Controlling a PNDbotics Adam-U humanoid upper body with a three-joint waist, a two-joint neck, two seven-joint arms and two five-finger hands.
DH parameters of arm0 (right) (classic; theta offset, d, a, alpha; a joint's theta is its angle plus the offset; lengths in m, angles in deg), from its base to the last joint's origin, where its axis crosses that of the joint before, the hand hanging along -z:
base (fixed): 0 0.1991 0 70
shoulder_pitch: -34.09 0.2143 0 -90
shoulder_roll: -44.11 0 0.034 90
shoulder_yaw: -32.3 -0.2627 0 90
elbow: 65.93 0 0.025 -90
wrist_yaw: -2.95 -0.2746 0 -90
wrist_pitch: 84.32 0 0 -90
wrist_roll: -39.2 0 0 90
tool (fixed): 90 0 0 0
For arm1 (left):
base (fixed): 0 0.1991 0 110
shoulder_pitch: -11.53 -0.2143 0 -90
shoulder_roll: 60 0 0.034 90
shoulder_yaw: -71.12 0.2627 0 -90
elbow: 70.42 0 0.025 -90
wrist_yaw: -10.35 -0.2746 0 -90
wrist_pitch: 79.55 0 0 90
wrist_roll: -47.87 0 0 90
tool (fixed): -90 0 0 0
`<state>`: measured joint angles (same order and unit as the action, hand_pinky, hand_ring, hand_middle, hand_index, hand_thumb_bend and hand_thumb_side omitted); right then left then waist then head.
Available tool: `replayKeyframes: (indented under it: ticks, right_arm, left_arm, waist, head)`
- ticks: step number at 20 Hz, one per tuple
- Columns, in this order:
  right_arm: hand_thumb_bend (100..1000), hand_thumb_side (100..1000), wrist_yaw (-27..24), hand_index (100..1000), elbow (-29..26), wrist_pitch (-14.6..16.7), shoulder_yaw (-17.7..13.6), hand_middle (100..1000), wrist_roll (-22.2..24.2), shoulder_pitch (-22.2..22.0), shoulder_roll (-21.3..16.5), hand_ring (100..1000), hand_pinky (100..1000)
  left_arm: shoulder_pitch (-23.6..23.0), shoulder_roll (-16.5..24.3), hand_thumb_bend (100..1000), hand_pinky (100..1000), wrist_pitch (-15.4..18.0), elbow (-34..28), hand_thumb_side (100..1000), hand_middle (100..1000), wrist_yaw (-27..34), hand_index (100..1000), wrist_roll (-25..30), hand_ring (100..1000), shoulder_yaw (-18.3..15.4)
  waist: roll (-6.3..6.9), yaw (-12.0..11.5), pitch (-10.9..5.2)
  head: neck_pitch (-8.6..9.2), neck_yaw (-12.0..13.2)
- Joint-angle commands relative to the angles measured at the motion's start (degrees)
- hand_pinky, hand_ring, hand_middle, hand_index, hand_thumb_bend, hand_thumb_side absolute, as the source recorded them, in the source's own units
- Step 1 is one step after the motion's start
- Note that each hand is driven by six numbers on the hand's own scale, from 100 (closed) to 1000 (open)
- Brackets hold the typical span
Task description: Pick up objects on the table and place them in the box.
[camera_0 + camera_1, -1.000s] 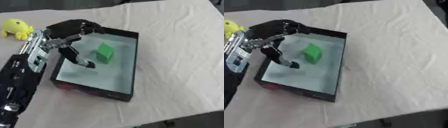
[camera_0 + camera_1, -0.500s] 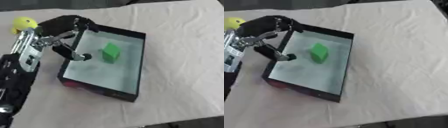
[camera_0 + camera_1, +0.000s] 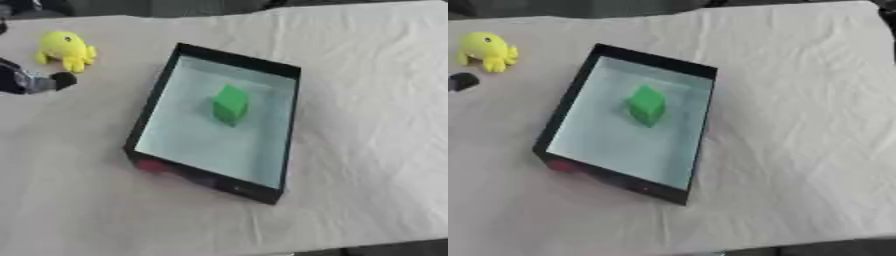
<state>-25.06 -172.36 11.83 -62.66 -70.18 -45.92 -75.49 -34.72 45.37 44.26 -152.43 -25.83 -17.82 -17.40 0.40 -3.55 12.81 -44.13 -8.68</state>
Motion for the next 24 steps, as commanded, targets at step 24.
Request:
replayKeyframes:
  ticks: [24]
  right_arm:
    - [100, 515, -0.35, 870, -1.88, -2.18, 0.59, 985, 1.18, 4.36, 4.32, 954, 1000]
  left_arm:
    - [14.03, 9.93, 505, 818, -1.95, 41.68, 259, 783, -6.47, 887, 0.35, 779, -11.5]
  waist:
    - [1.51, 5.68, 3.99]
  head:
    - [3.75, 6.31]
